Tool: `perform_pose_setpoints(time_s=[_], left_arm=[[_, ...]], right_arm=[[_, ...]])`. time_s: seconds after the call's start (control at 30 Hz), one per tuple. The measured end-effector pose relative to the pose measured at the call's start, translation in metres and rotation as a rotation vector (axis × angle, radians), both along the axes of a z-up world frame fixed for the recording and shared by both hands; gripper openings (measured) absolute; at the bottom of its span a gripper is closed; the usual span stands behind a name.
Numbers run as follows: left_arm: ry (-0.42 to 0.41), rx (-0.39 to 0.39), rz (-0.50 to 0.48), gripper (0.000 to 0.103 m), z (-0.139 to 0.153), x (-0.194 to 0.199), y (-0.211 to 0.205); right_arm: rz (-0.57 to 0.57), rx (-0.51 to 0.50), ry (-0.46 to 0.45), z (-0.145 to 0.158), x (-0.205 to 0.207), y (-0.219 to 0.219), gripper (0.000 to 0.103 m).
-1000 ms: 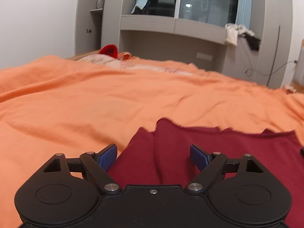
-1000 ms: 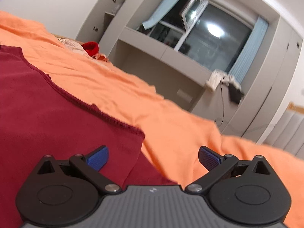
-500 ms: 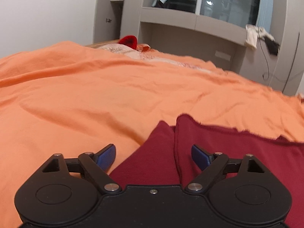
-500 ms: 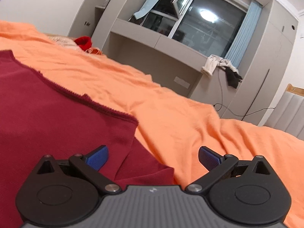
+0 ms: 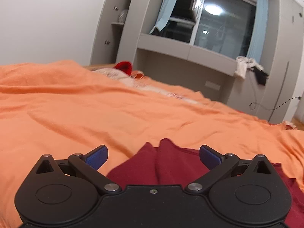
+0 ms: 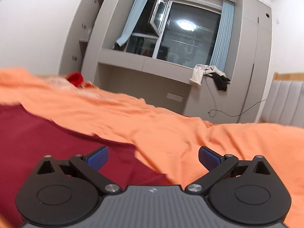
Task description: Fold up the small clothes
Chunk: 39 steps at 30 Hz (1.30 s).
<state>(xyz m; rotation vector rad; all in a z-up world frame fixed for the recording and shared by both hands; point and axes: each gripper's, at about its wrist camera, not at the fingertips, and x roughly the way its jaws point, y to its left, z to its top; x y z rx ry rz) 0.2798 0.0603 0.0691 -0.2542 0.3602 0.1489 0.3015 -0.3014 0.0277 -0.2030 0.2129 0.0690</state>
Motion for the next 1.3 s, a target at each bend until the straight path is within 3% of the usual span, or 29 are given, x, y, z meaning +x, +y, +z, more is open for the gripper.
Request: perform_pose_setpoints(time_s=[0.13,0.37,0.53,0.7,1.0,1.17,1.3], left_arm=[[-0.023,0.018,-0.025,0.102,-0.002,-0.017,-0.009],[-0.076,0.012,-0.072,0.102,-0.010,-0.064,-0.020],[-0.137,-0.075,-0.130,0.102,-0.019,-0.107,-0.025],[-0.132,-0.143,-0.173,0.102,-0.033,-0.133,-0.029],[-0.032,-0.258,-0.227,0.102,-0.057,-0.127,-0.030],[0.032,-0.366,-0.218,0.102,-0.068,-0.110,-0.022],[0.033,-0.405,-0.246,0.102,-0.068,-0.096,-0.017]], right_arm=[[0.064,0.069,-0.011,0.009,-0.026,0.010,0.103],[0.127,0.091,-0.033,0.011,-0.060,0.033,0.103],[0.175,0.075,-0.023,0.004,-0.077,0.050,0.103],[0.213,0.031,-0.032,-0.003,-0.090,0.067,0.103],[0.227,0.035,-0.003,-0.009,-0.093,0.082,0.103],[0.219,0.068,0.015,-0.009,-0.089,0.081,0.103],[0.214,0.118,0.053,-0.010,-0.082,0.079,0.103]])
